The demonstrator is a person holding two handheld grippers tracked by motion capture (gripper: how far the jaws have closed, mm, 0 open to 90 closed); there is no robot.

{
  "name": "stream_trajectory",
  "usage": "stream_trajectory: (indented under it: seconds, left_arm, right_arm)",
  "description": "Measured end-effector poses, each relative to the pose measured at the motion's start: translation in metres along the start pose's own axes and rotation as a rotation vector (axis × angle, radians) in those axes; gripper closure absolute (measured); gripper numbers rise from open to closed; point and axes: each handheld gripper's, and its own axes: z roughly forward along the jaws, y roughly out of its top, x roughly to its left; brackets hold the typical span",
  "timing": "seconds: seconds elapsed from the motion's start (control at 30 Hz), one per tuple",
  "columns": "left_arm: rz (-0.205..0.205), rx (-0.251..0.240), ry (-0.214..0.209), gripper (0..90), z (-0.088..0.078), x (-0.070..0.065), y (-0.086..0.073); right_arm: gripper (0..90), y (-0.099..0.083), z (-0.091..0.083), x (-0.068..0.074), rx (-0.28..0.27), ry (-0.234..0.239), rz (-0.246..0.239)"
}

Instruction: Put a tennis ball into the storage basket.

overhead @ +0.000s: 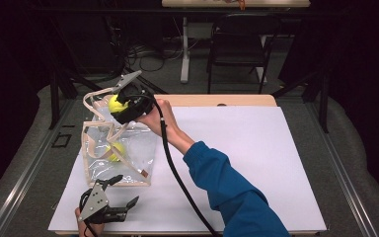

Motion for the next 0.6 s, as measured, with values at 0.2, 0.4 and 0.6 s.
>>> stream_trajectory:
  seconds: [0.2,0.4,0.6]
  left_arm:
    - [0.002,0.001,0.0,15.9,0.0001,-0.0001,0.0001]
    - [0.005,0.0,0.001,16.0,-0.0003,0.0003,0.0003]
    - [0.003,-0.001,0.002,15.9,-0.0005,0.0004,0.0002]
  right_arm:
    - [25.9,0.0002,0.0009,0.0003,0.001,0.003,-0.001]
    - [25.8,0.0003,0.0046,0.0015,0.014,0.009,0.0]
    - [25.7,0.0007,0.0073,0.0026,0.022,0.006,0.001]
